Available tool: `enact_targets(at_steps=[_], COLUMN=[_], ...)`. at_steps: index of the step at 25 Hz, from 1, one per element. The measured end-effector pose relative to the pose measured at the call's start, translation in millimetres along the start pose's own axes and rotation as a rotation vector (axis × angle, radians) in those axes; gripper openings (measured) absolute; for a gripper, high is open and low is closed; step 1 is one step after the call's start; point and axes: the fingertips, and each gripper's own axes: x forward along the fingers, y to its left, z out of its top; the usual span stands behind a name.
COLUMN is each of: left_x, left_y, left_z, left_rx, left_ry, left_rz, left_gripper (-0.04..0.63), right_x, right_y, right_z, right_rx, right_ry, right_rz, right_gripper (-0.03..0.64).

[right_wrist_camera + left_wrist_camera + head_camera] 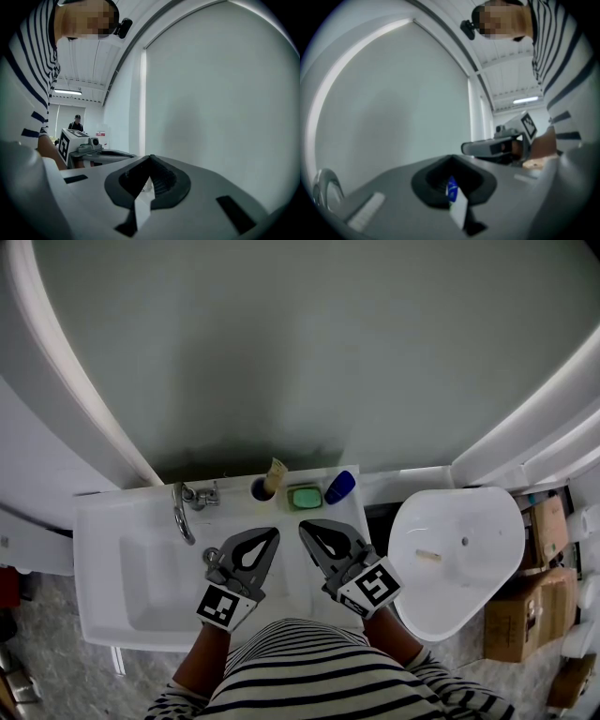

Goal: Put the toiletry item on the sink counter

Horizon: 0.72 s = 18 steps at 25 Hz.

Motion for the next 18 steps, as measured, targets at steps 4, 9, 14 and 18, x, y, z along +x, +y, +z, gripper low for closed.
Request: enact_targets(at_steps=[4,9,14,18], left_x=[0.8,1.7,1.8,1.9], left_y=[-1.0,-0.9,0.4,1.9], left_z=[0.5,-0.5,-2.9,-4.8], left_rx=[0.012,0.007,-0.002,-0.008], left_ry=[-0.001,0.003,0.009,0.013], left_rz=[-0.007,-0.009,-0.002,0.002], left_gripper=[0.006,0.006,0.006,0.006], right_x=[1.6,2.9,2.7,4.1], right_y=[1.8,0.7,-0.1,-1.1], right_z=[0.2,0.2,-1.4,-1.9], right_rx=[-0.011,-0.009,0.001,0.01], right_ry=[0.011,0.012,0.009,0.012], right_rz=[0.009,0.008,0.007,0.004], right_gripper=[0.006,0.006,0.006,0.006])
